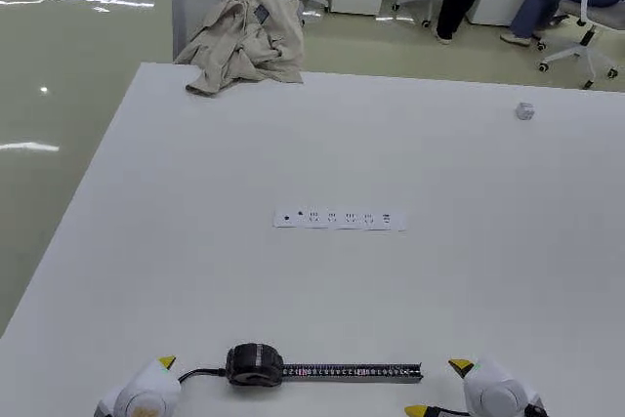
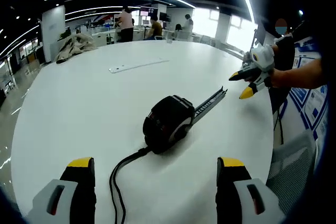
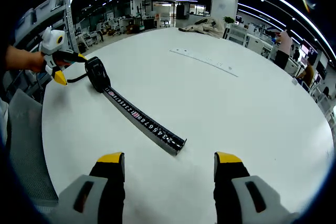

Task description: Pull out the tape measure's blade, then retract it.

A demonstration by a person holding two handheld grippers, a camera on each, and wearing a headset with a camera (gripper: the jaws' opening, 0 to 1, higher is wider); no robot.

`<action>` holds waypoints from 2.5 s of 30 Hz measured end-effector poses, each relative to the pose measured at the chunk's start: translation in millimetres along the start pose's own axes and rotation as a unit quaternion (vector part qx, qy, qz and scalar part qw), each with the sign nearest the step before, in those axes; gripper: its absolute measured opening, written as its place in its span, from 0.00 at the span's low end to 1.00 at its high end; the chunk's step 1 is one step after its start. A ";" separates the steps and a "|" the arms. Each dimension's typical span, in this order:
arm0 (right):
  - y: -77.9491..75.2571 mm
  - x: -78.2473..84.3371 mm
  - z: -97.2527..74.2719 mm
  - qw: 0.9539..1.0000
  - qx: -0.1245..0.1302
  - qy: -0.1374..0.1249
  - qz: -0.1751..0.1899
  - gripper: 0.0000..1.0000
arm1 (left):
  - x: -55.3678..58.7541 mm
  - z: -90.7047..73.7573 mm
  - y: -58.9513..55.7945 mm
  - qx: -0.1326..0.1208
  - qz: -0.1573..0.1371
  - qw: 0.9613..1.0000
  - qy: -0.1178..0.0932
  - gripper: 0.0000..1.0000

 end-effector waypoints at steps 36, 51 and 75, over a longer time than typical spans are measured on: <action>36.7 14.9 -53.4 0.993 0.042 -0.069 0.088 0.82 | 18.6 -54.5 -26.7 -0.043 -0.072 0.995 -0.062 1.00; 58.4 25.4 -66.0 0.992 0.040 -0.075 0.089 0.88 | 25.0 -65.9 -29.7 -0.041 -0.077 0.994 -0.062 1.00; 82.6 36.3 -94.2 0.994 0.032 -0.067 0.083 0.95 | 53.2 -92.6 -41.5 -0.053 -0.106 0.992 -0.033 1.00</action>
Point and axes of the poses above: the centre of the closed fingertips' face, and the gripper's own axes: z roughly forward along the fingers, y roughly to its left, x roughly out of its underside, the point moved 7 cm from there along -z, roughly backward along the fingers, and after that the axes turned 13 degrees about y, right-handed, at the moved point
